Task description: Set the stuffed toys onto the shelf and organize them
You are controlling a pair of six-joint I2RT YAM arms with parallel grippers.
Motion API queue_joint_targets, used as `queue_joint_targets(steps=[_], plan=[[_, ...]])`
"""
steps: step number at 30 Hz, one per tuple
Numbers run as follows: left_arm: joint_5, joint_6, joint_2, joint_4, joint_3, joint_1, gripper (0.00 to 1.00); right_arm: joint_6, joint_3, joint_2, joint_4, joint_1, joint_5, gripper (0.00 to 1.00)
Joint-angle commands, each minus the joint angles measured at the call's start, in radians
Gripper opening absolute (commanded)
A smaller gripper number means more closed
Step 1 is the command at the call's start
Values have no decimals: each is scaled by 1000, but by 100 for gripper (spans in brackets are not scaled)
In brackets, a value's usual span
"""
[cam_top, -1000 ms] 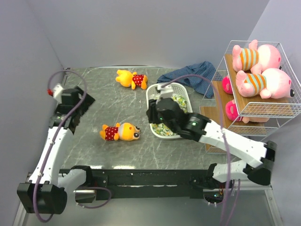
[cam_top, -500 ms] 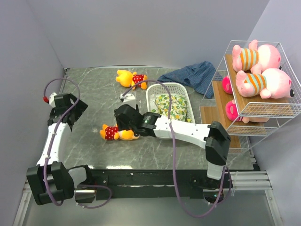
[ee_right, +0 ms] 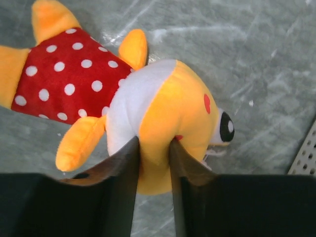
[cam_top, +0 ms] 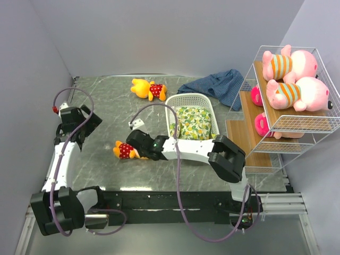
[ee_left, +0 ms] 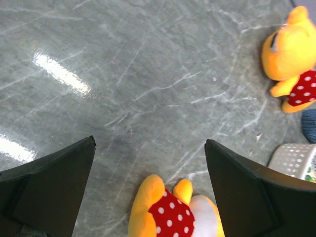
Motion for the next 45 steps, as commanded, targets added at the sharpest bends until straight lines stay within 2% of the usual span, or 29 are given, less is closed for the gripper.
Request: queue_joint_targets(steps=[1,4,9,11,14,17,20,21,23,24,27,32,34,36,39,45], plan=[[49,20,-73,62,-7,2,99,-227,-132,-46,243,-11,-82,26],[72,33,-119,88,-19,2,100,-438,-303,-150,432,-14,-174,17],[107,43,-158,116,-39,-2,100,-872,-526,-328,604,-23,-364,19],[124,48,-155,113,-38,-4,97,-925,-579,-357,632,-50,-450,19],[117,43,-149,88,-27,-4,96,-961,-587,-368,667,-130,-565,23],[80,25,-142,38,-13,-5,97,-999,-576,-370,693,-175,-594,32],[86,33,-145,28,-21,-11,97,-1043,-517,-345,618,-216,-674,41],[94,37,-145,30,-25,-11,96,-1068,-491,-341,591,-218,-680,50],[121,49,-142,36,-27,-13,96,-1073,-465,-328,571,-216,-670,58],[124,51,-138,33,-26,-13,96,-1045,-428,-327,533,-215,-669,67],[118,57,-130,17,-13,-13,96,-949,-402,-344,528,-192,-616,75],[43,43,-150,4,-3,-14,96,-778,-327,-341,517,-91,-281,75],[17,43,-168,-27,13,-14,96,-725,-258,-322,444,-63,-255,75],[-111,30,-197,-59,28,-13,96,-668,-157,-272,325,-34,-252,74],[-222,-3,-240,-85,40,-13,96,-631,-72,-200,227,-3,-303,72],[-297,-26,-305,-82,65,-13,96,-593,-78,-108,256,34,-306,70]])
